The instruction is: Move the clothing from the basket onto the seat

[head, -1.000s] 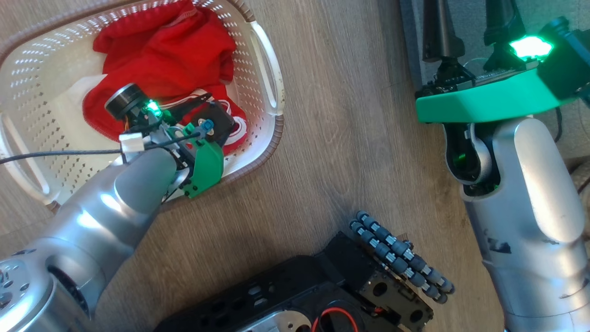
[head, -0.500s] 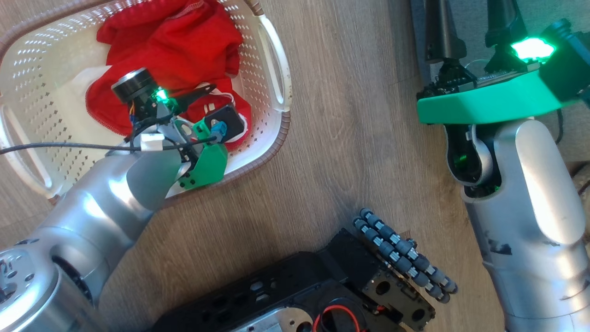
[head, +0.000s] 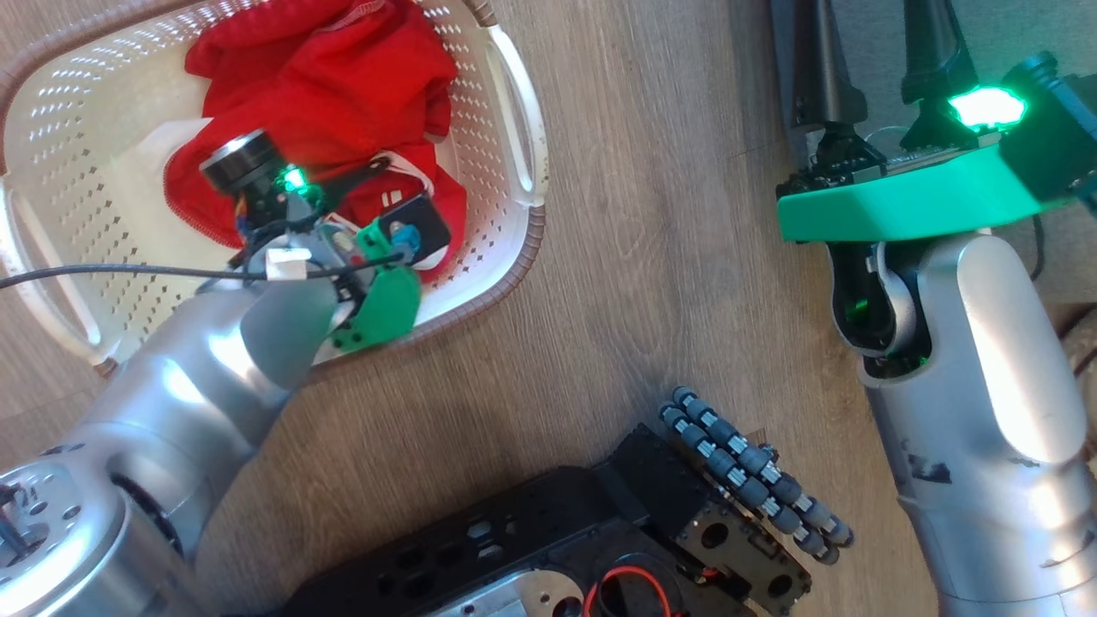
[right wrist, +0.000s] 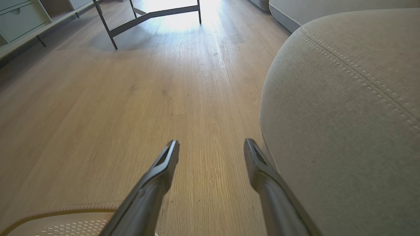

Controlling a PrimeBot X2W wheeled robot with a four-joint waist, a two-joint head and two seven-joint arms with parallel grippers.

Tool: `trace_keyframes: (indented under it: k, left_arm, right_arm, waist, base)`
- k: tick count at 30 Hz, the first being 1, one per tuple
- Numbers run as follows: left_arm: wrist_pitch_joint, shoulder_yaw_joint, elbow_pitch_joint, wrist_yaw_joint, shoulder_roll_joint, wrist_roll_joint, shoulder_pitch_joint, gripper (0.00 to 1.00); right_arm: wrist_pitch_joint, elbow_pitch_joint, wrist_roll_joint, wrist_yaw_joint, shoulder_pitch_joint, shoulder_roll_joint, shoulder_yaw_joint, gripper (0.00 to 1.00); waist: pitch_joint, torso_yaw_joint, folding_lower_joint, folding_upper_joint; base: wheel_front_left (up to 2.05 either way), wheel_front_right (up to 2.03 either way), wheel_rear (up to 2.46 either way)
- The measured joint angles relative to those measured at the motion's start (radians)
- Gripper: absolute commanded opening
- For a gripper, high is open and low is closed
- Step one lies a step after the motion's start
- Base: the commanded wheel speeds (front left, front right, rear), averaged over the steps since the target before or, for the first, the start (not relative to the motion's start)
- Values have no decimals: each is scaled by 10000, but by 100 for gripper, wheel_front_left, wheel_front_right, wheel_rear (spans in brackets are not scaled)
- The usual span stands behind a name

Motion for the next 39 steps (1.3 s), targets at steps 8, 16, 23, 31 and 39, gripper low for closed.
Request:
trace_keyframes:
  k: [8,16,23,31,39]
  left_arm:
    - [-2,10,-1452,-25,146,92,-9,100]
    - [0,-25,-1264,-276,268,192,17,0]
    - [0,-50,-1175,-282,257,109,44,0]
    - [0,541,-1678,-280,370,-619,191,0]
    - [0,1446,-2688,-272,355,-922,1290,0]
  right_arm:
    - [0,4,0,-2,0,2,25,100]
    - [0,15,56,0,-2,2,6,100]
    - [0,77,56,0,-26,2,-33,100]
    - [0,355,-247,-2,-150,2,-192,100]
    - [0,849,-834,-2,-105,0,-353,100]
  waist:
    - [25,19,0,0]
    - [-16,-22,0,0]
    - [-73,-18,0,0]
    - [-625,119,0,0]
    - [-1948,666,0,0]
  base:
    - [0,0,0]
    - [0,0,0]
    - [0,0,0]
    - [0,0,0]
    - [0,0,0]
